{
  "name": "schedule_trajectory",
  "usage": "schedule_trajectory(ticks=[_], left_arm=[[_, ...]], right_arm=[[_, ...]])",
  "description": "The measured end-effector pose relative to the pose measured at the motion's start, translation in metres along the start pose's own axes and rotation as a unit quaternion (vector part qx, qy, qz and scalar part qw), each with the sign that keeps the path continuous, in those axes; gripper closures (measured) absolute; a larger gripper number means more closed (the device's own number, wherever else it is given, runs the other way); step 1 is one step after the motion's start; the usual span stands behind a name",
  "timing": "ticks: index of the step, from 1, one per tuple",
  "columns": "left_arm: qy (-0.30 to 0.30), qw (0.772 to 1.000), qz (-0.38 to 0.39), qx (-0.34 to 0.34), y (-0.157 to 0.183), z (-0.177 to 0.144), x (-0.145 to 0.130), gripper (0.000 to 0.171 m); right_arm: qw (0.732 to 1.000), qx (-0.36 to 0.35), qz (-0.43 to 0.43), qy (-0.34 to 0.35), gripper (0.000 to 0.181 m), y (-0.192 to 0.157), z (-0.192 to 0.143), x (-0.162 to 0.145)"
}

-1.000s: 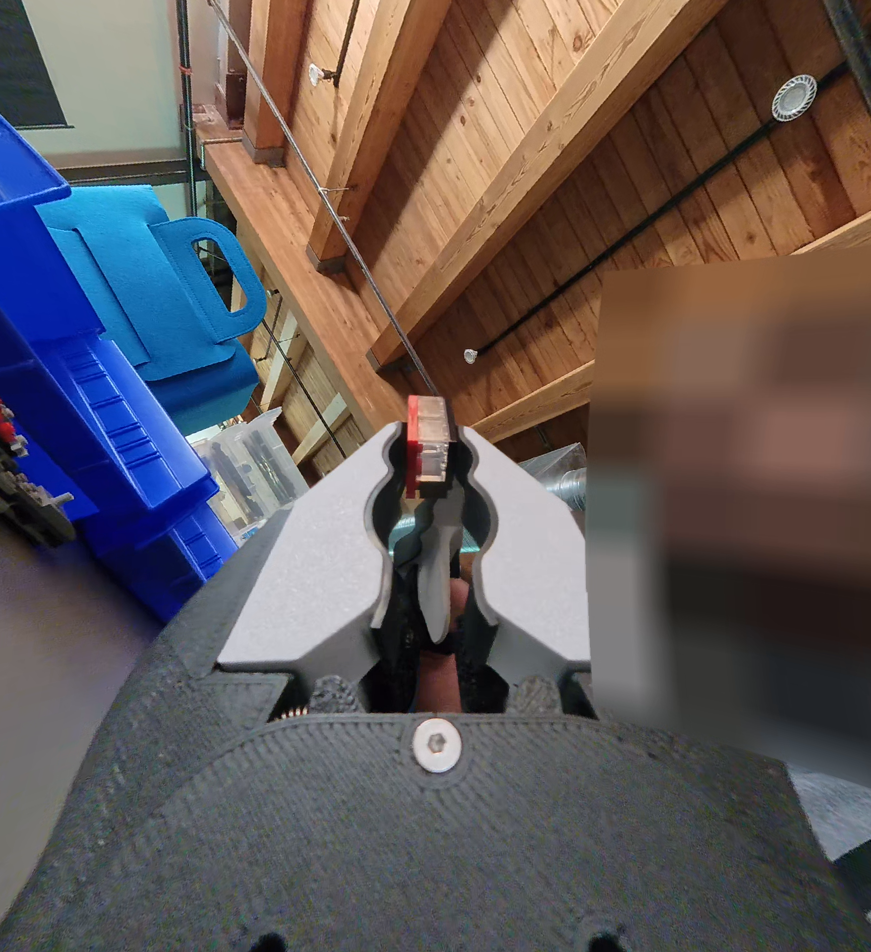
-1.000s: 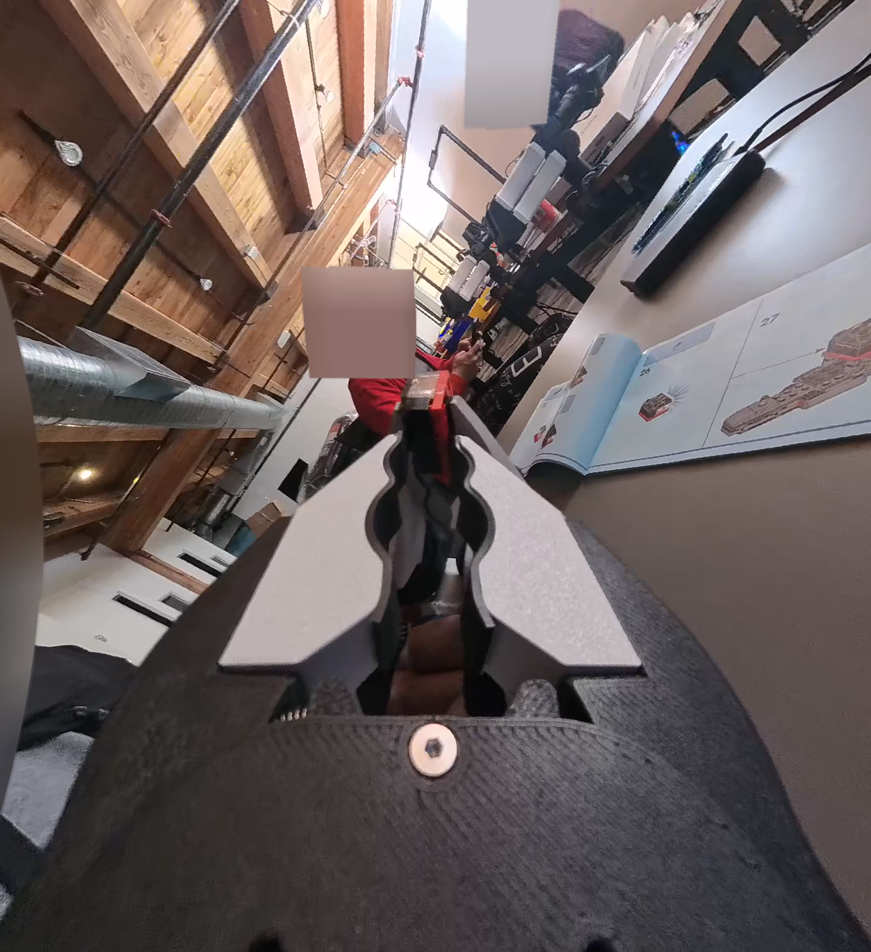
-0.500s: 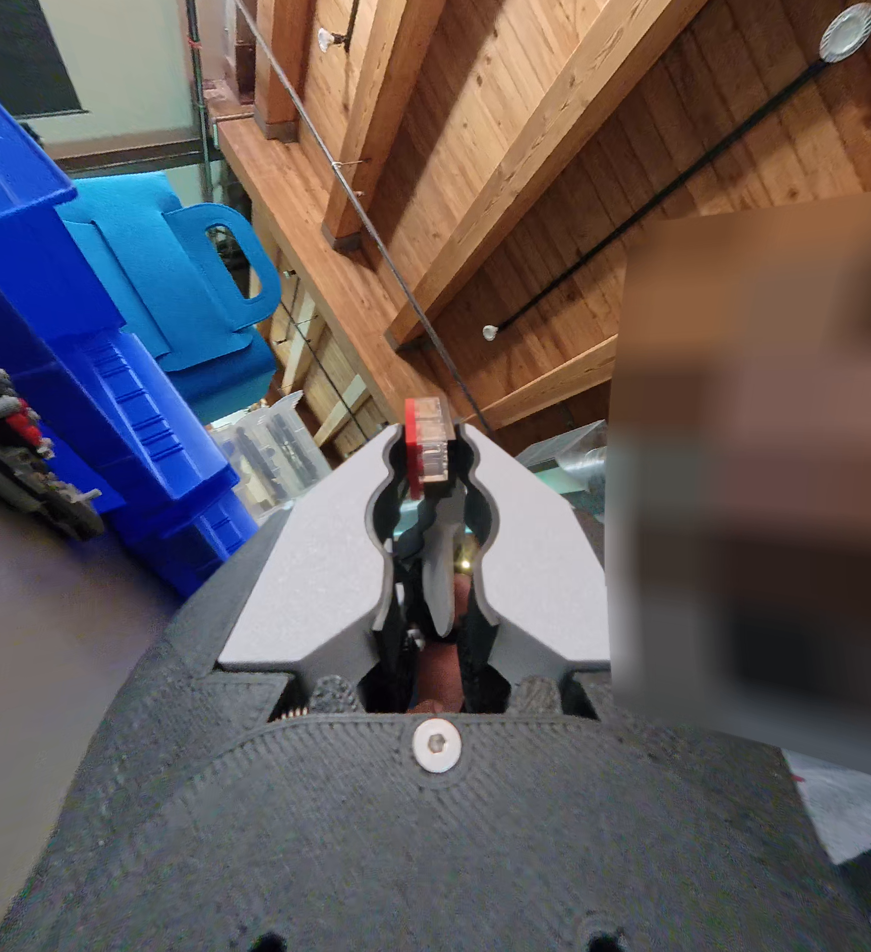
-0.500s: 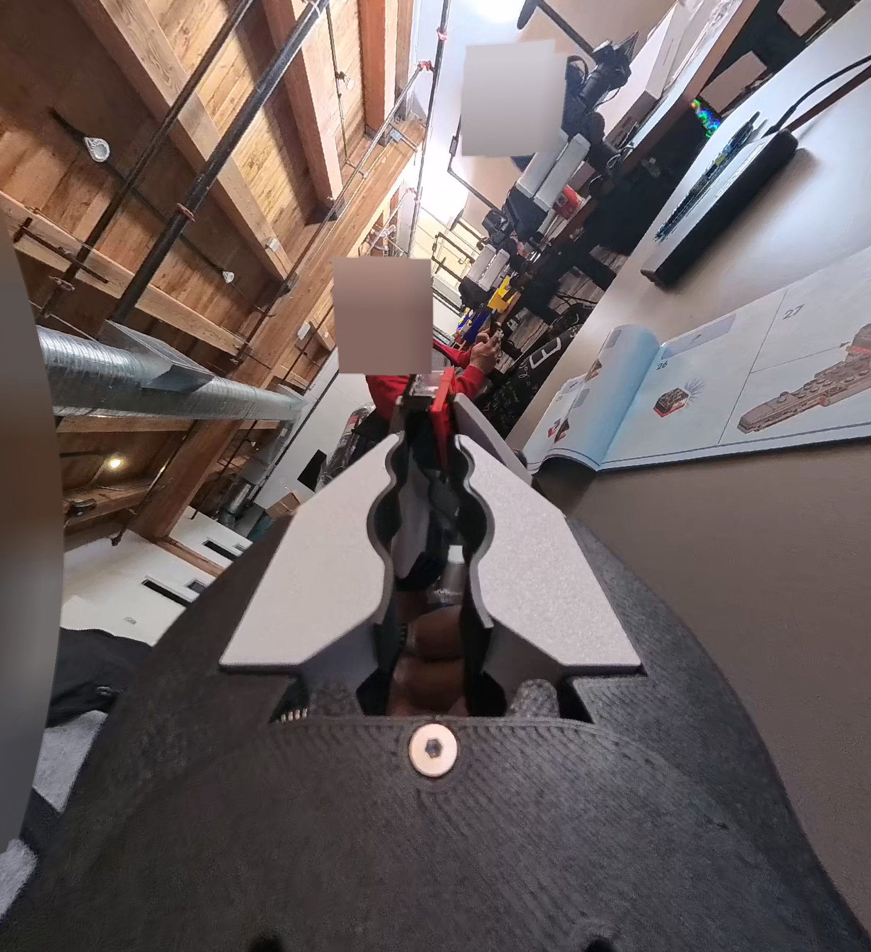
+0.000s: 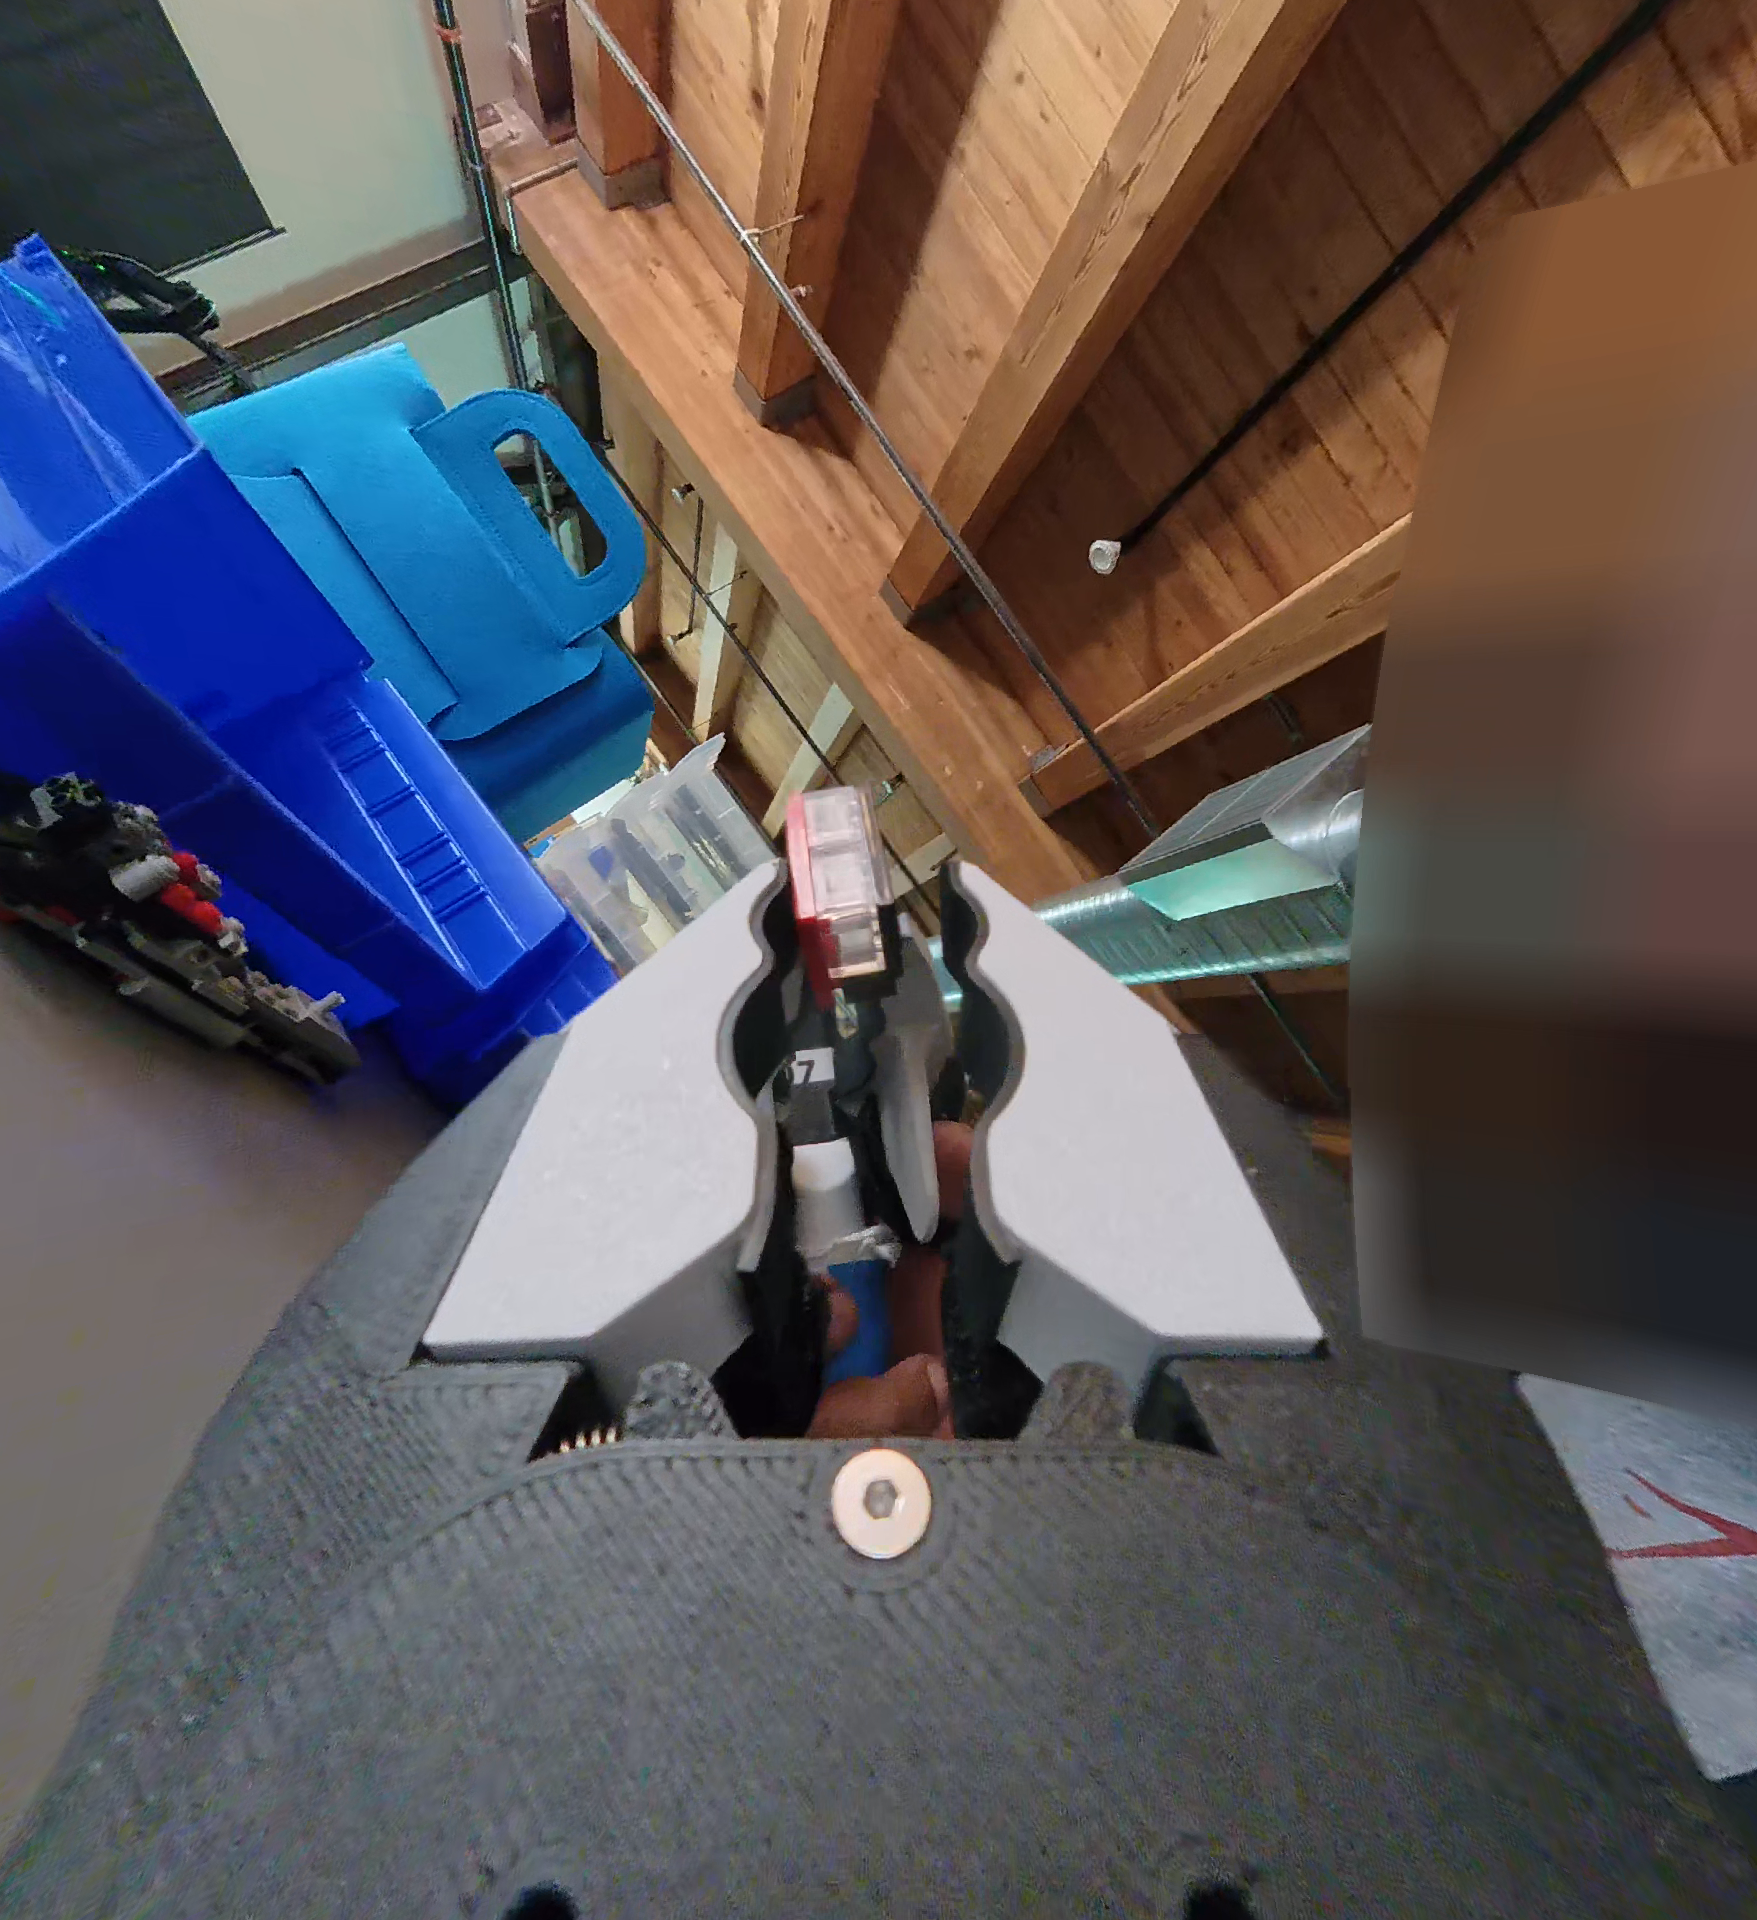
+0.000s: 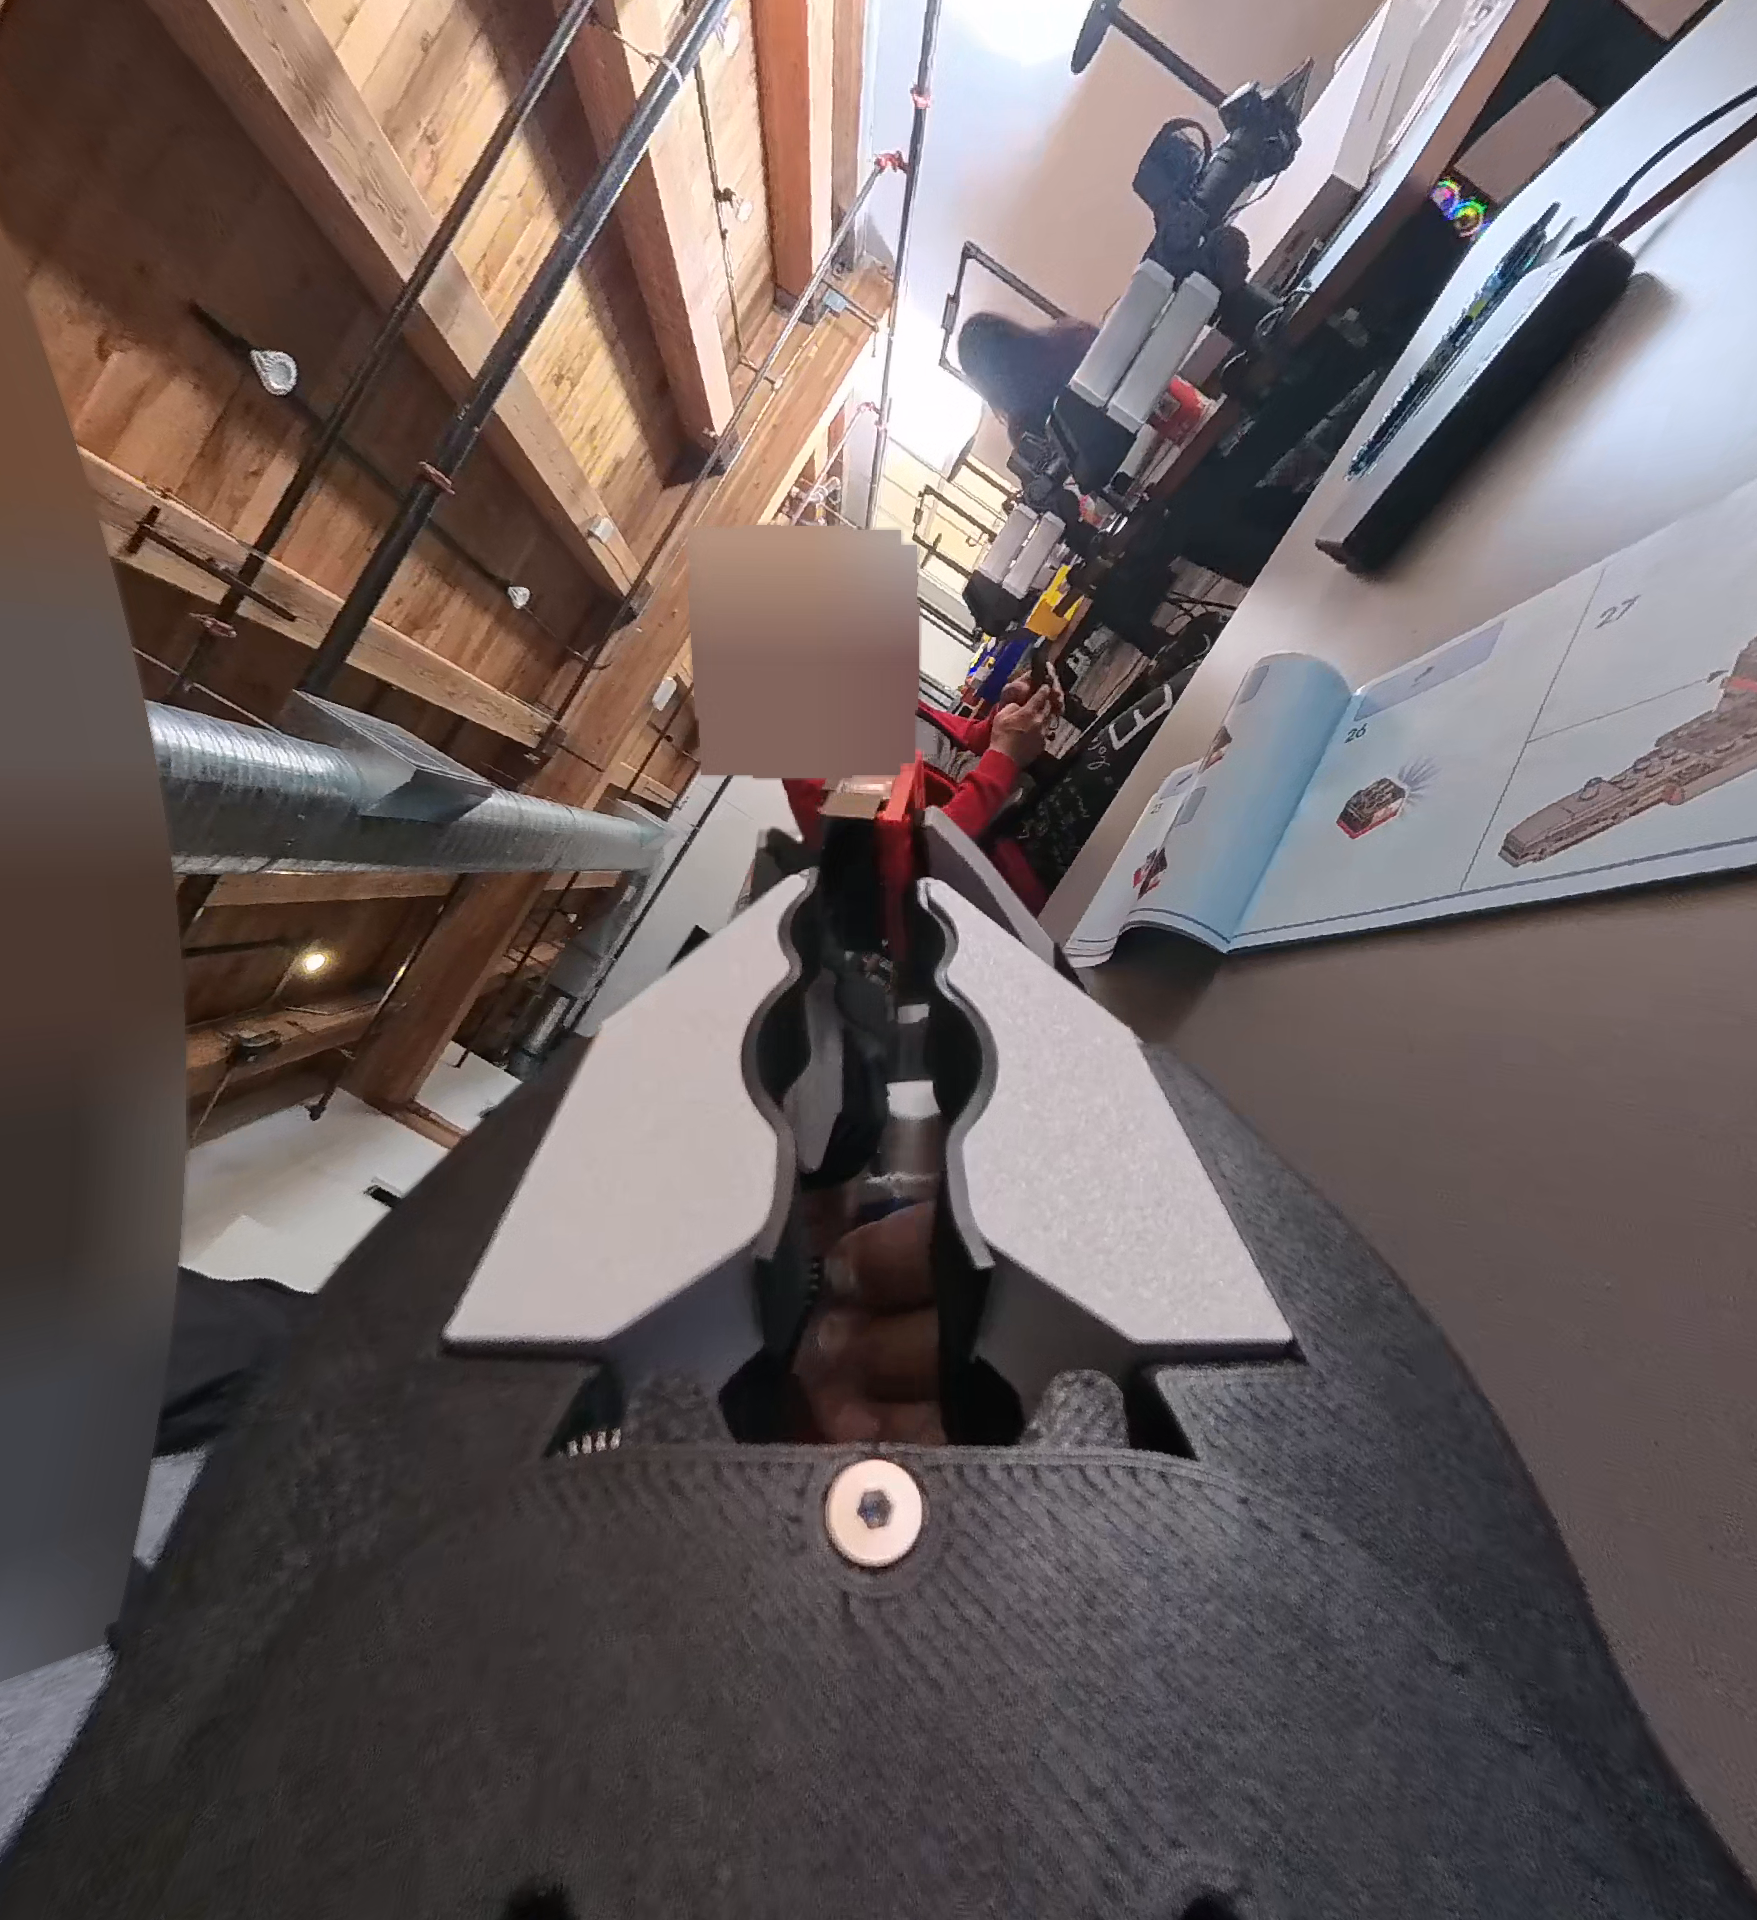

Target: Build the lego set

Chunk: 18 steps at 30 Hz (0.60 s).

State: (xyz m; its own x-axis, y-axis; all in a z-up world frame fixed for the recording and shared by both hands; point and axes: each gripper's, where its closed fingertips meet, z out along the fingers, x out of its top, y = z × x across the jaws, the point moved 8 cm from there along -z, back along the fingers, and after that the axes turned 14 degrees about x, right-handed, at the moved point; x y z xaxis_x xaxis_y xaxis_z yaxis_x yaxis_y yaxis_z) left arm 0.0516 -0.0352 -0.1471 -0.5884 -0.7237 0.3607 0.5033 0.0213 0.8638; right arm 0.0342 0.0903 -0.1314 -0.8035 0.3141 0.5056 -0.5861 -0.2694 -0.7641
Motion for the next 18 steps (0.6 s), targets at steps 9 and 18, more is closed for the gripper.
schedule_trajectory(ticks=[9, 18], left_arm=[[-0.012, 0.999, 0.017, 0.029, -0.001, -0.001, 0.002, 0.152], [-0.062, 0.996, 0.042, 0.055, 0.000, -0.002, 0.005, 0.152]], right_arm=[[1.000, -0.002, -0.004, -0.016, 0.166, 0.001, -0.001, 0.007], [1.000, -0.002, 0.010, -0.023, 0.166, 0.003, -0.003, 0.012]])
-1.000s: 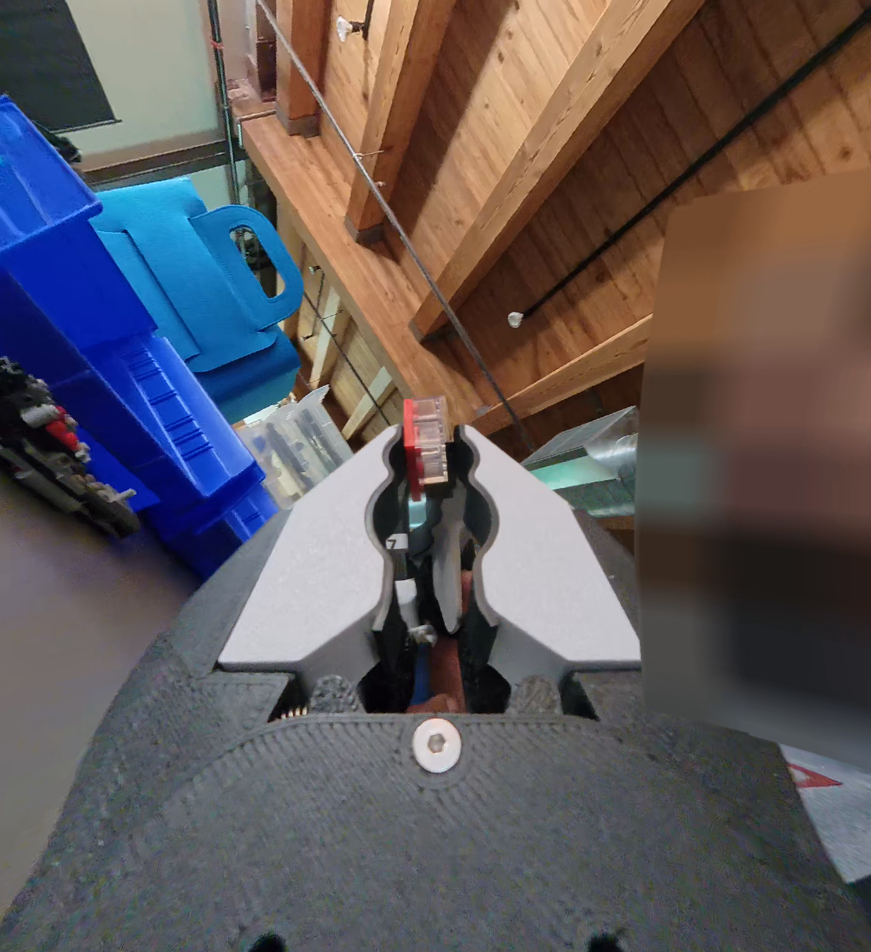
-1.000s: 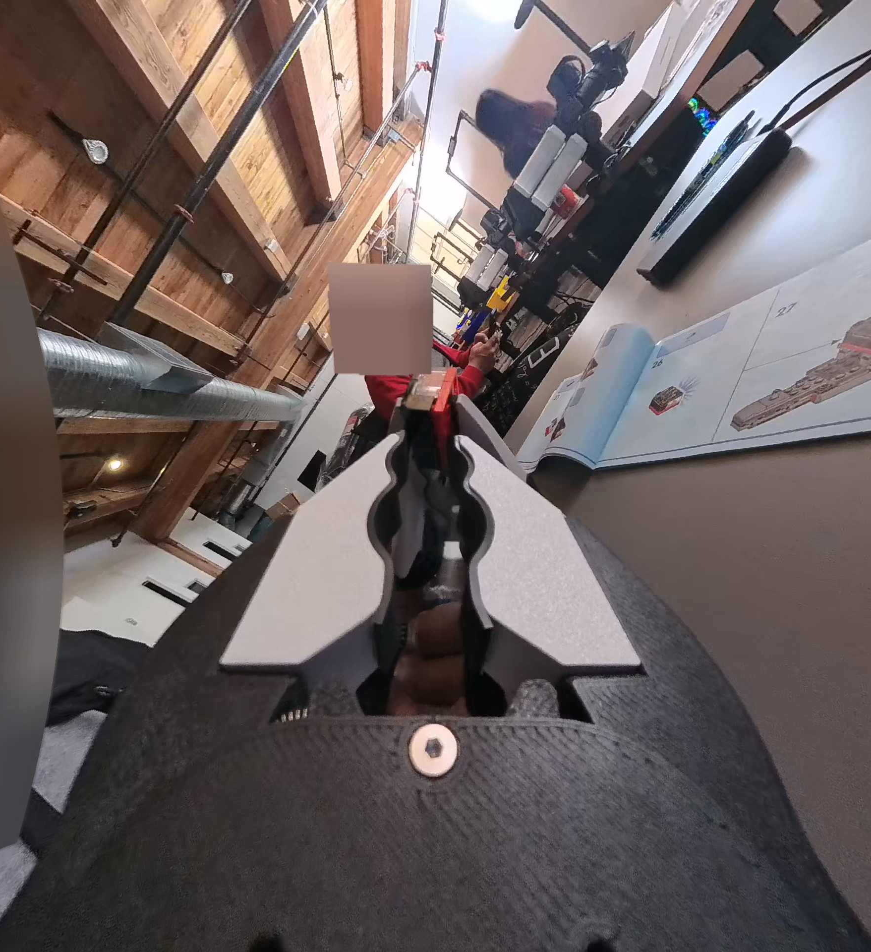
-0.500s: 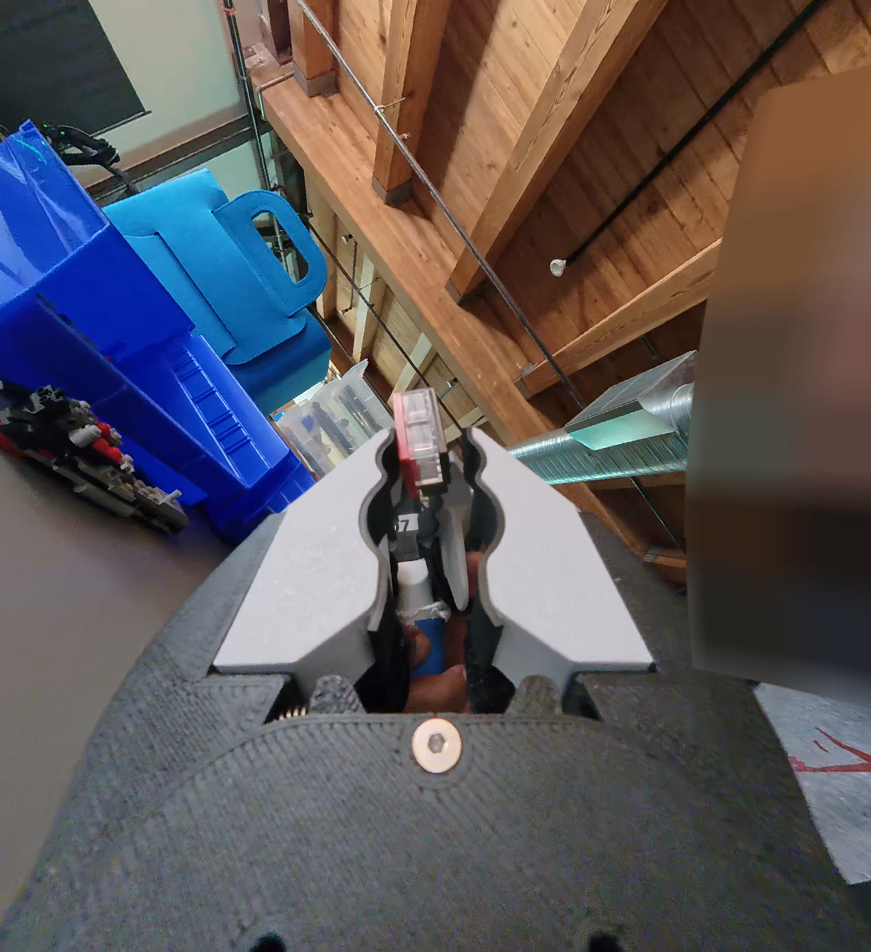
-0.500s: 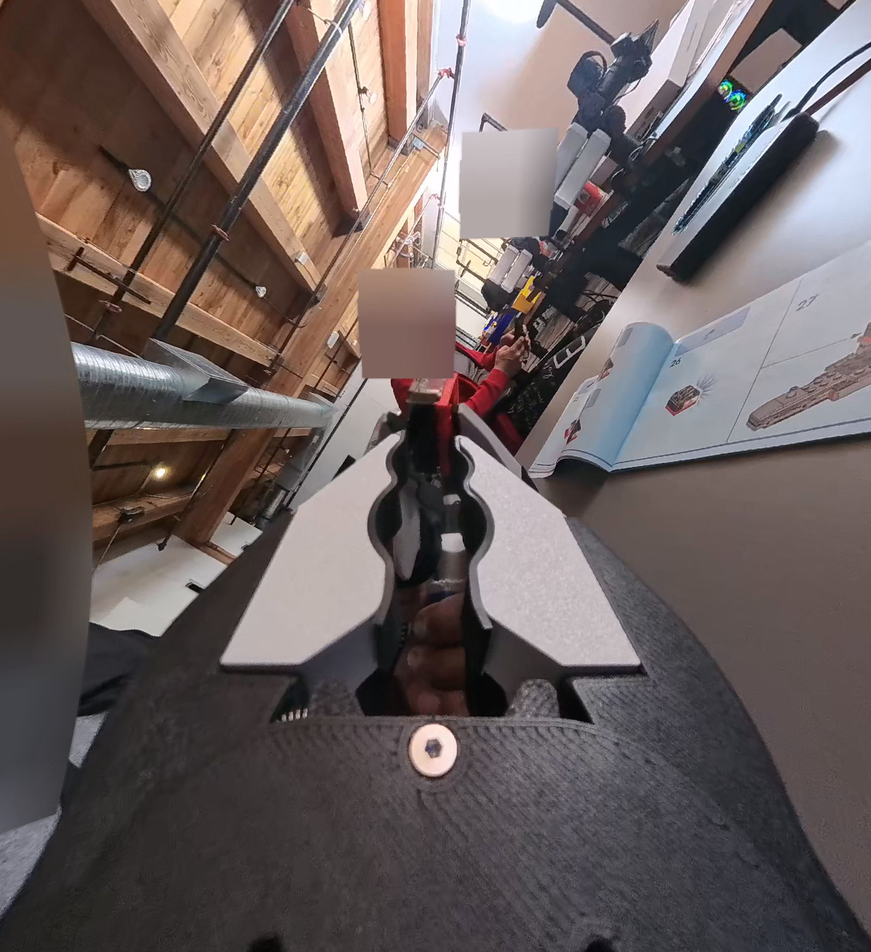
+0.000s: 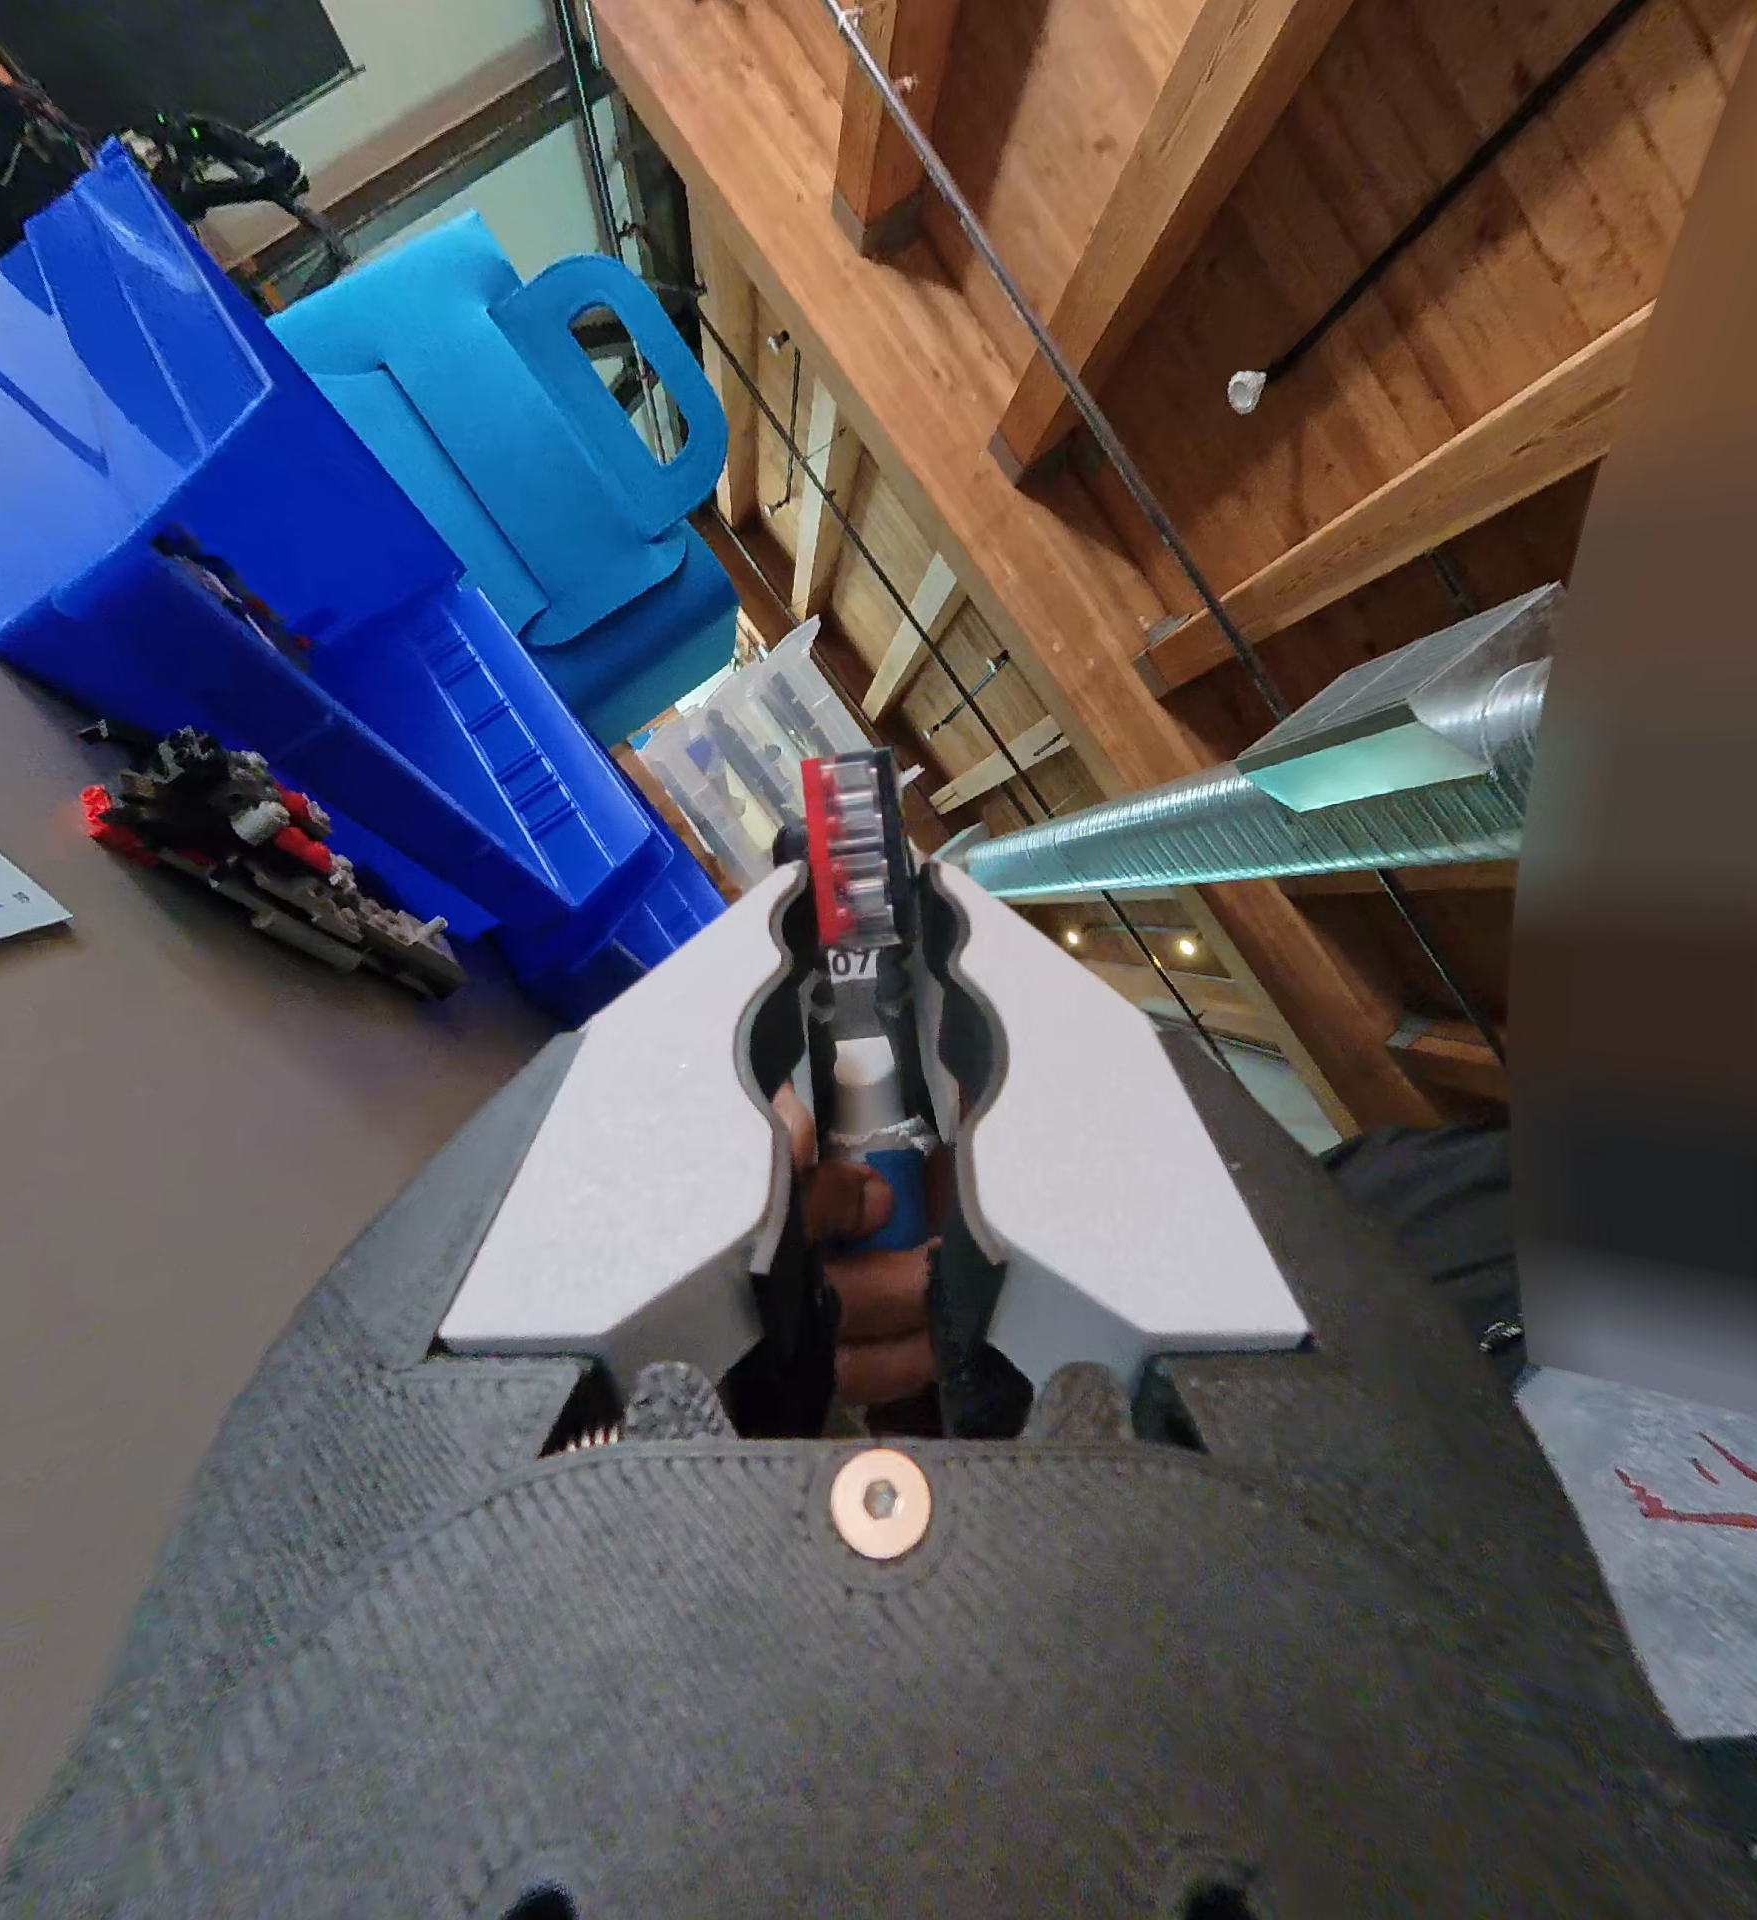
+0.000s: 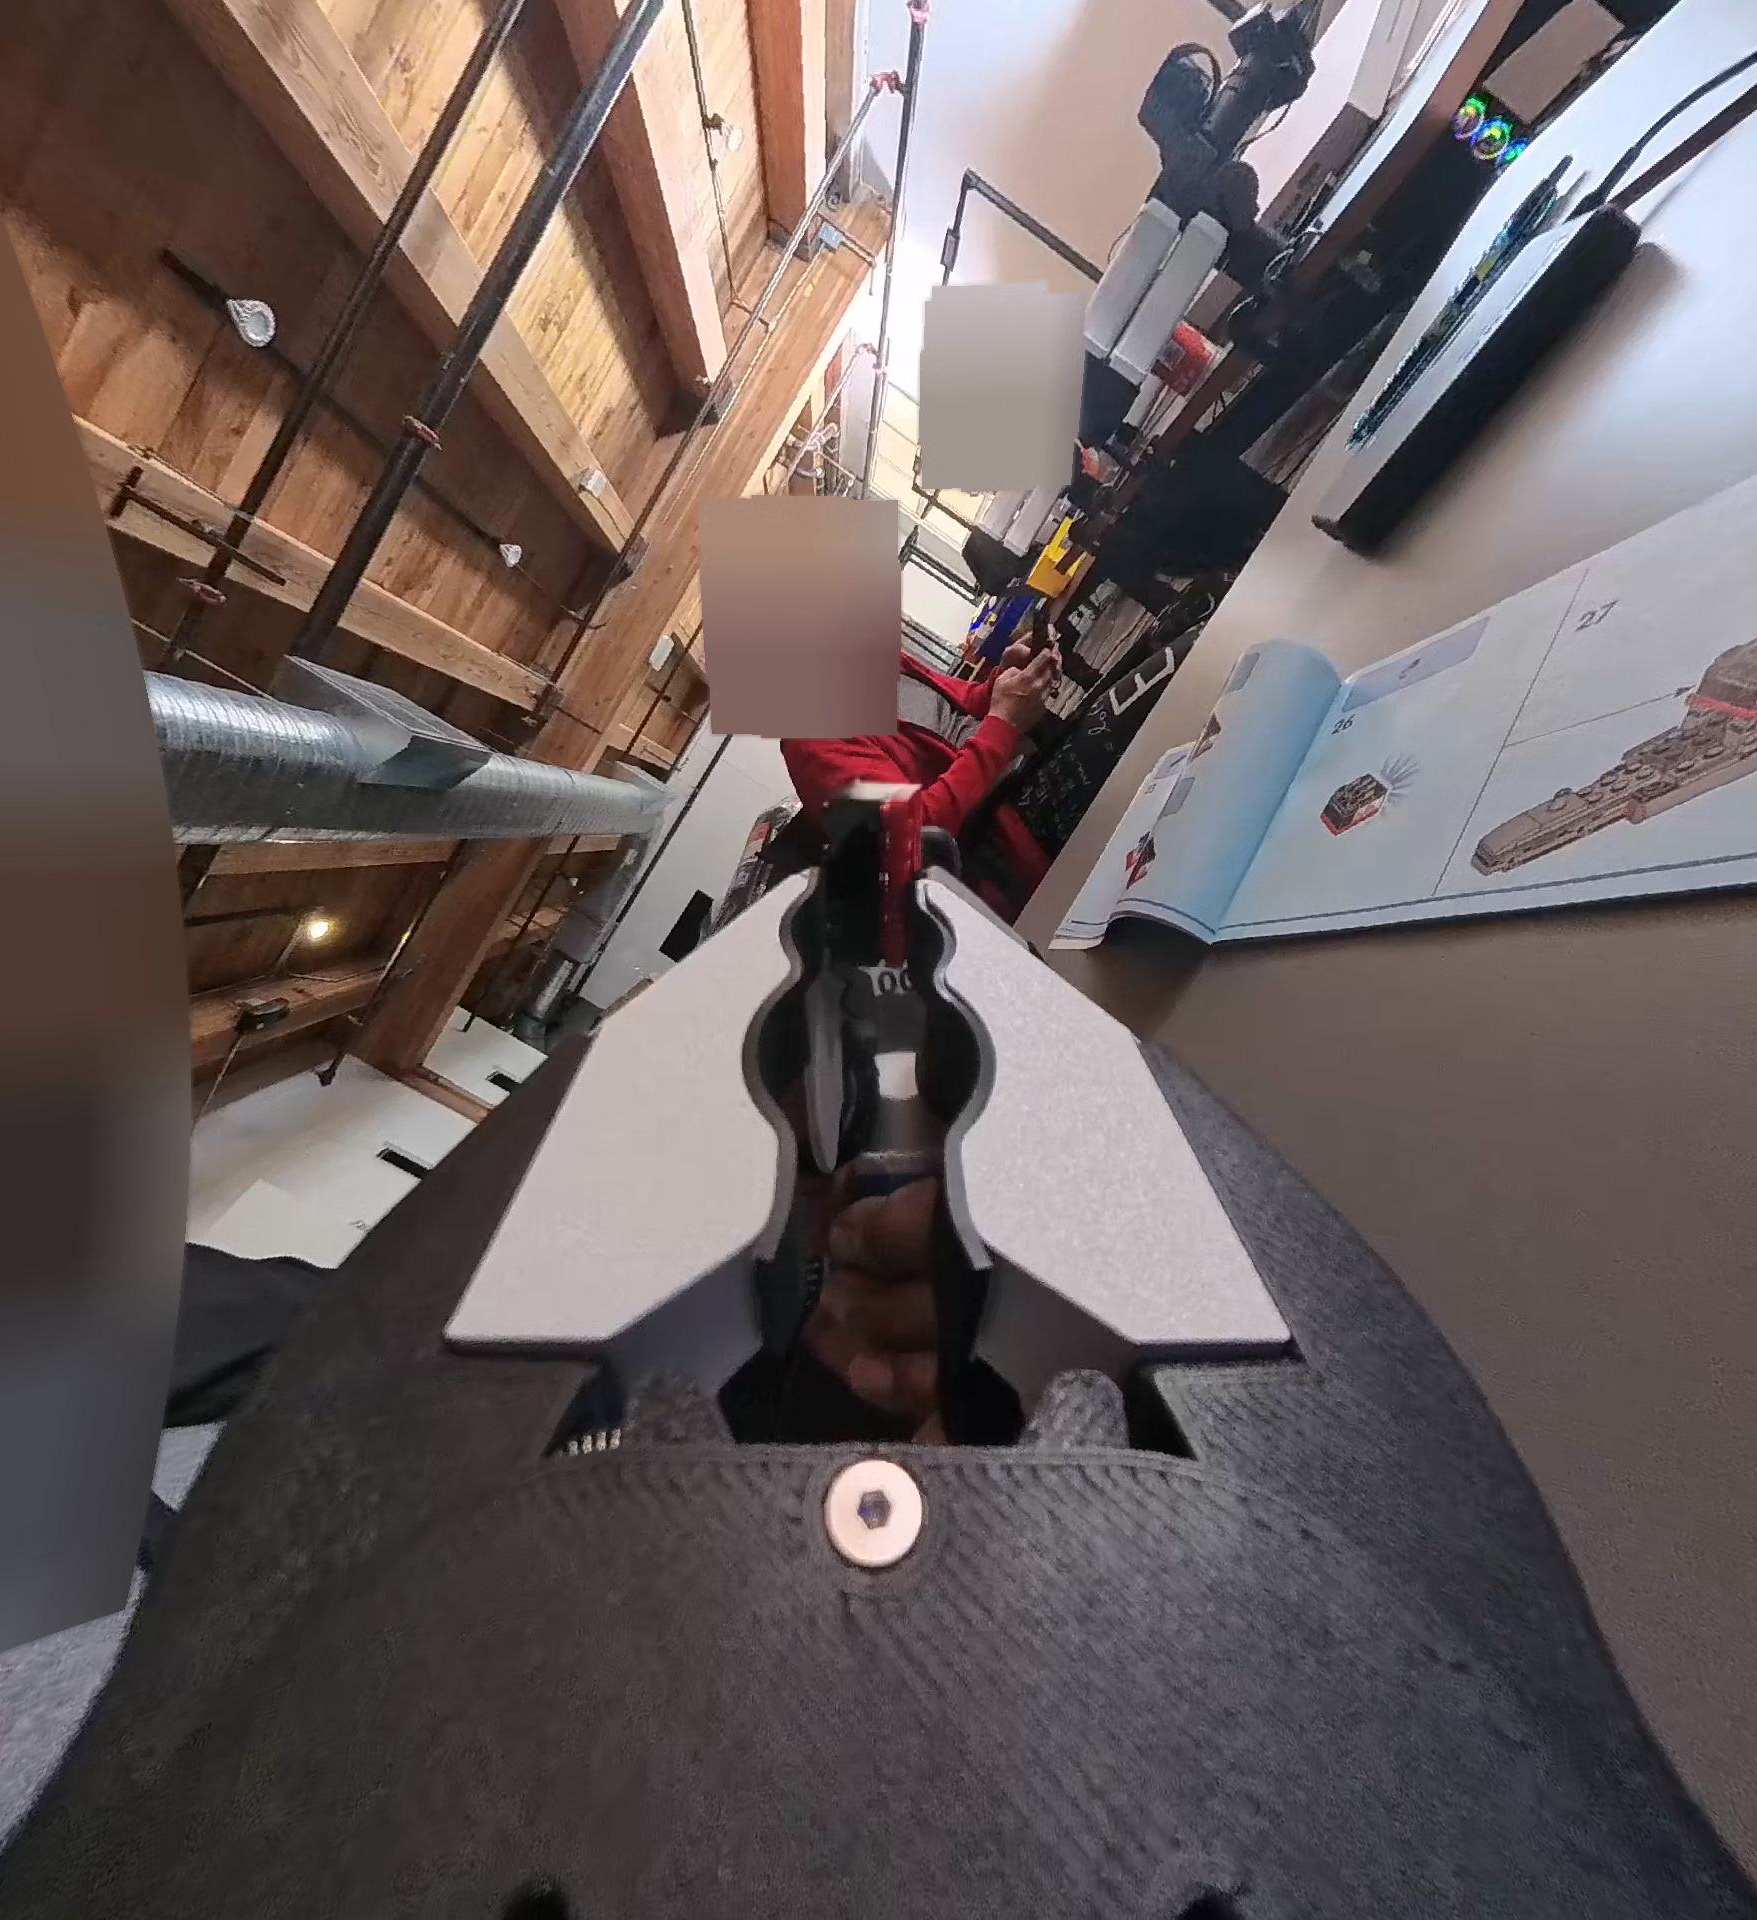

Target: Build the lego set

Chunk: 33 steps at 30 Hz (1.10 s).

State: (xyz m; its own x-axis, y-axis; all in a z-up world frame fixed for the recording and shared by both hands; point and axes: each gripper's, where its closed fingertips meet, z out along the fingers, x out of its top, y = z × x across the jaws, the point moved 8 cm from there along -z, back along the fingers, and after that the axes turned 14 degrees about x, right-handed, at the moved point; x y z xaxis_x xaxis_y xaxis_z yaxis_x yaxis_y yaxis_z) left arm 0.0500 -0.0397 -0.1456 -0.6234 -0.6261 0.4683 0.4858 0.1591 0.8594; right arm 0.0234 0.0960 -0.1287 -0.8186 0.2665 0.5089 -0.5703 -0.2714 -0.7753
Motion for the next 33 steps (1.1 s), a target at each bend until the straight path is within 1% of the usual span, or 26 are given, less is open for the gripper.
schedule_trajectory(ticks=[4, 11, 13, 26, 28, 33], left_arm=[[-0.015, 1.000, -0.003, 0.000, -0.0001, -0.0013, 0.0010, 0.152], [-0.028, 0.998, -0.048, -0.014, -0.0045, -0.0026, 0.0001, 0.150], [-0.037, 0.998, -0.053, -0.010, -0.0062, -0.0028, -0.0006, 0.150], [-0.054, 0.998, -0.004, 0.039, -0.0061, -0.0041, -0.0004, 0.149], [-0.049, 0.998, 0.000, 0.040, -0.0059, -0.0047, 0.0004, 0.153], [-0.039, 0.999, 0.003, 0.023, -0.0050, -0.0041, 0.0000, 0.153]], right_arm=[[1.000, 0.001, 0.001, -0.009, 0.166, 0.0002, 0.0004, 0.0002], [1.000, 0.004, 0.012, -0.007, 0.167, 0.0026, 0.0006, -0.0013], [1.000, 0.004, 0.015, -0.009, 0.167, 0.0031, 0.0008, -0.0019], [0.999, -0.025, 0.005, -0.029, 0.166, 0.0054, 0.0001, -0.0025], [0.999, -0.030, 0.000, -0.034, 0.165, 0.0049, 0.0002, -0.0025], [0.999, -0.028, -0.012, -0.040, 0.166, 0.0017, 0.0012, -0.0009]])
